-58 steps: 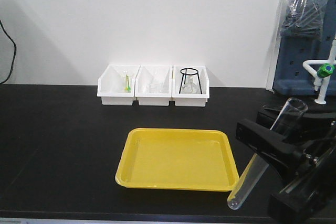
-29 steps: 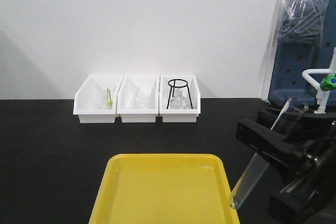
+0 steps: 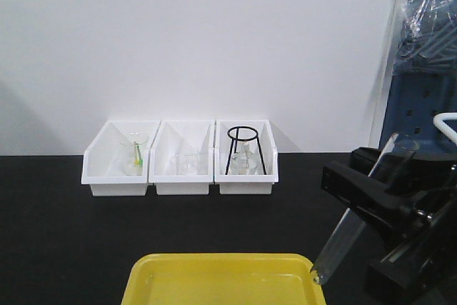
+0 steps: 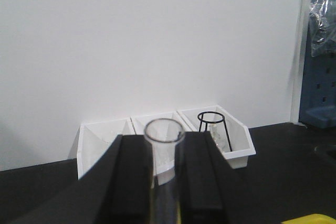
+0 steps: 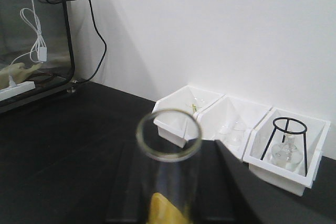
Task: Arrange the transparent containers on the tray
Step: 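Drive the base up to the yellow tray holding both tubes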
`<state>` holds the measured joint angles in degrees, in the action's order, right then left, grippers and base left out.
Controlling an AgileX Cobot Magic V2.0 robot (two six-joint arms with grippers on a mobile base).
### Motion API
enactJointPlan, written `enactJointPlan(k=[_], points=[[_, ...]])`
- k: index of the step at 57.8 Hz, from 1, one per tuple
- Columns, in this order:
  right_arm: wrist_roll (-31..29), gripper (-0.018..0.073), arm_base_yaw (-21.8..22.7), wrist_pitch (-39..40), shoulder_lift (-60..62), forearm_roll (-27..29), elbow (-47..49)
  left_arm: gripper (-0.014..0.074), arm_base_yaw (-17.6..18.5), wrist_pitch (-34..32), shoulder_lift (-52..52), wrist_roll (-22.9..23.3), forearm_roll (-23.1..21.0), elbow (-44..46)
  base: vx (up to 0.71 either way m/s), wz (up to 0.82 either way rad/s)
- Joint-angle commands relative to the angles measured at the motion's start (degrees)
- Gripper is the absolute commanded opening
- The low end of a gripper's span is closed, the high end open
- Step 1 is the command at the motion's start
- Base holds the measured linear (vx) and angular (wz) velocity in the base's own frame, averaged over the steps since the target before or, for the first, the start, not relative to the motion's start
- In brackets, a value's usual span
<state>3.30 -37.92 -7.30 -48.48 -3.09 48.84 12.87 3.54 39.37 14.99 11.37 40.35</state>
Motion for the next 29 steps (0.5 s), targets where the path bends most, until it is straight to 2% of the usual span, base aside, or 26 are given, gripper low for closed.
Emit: enactJointPlan(k=[1,29], points=[[-0.55,0.0146,0.18,5.06,0.32,-0.16,1.72,0.0132,0.31,-4.62,0.06,0.25,-0.35,1.99,0.19,0.05],[-0.55,0.0146,0.18,5.06,0.32,-0.16,1.72,0.0132,0.31,-4.62,0.06,0.25,-0.35,1.99,0.13,0.02]])
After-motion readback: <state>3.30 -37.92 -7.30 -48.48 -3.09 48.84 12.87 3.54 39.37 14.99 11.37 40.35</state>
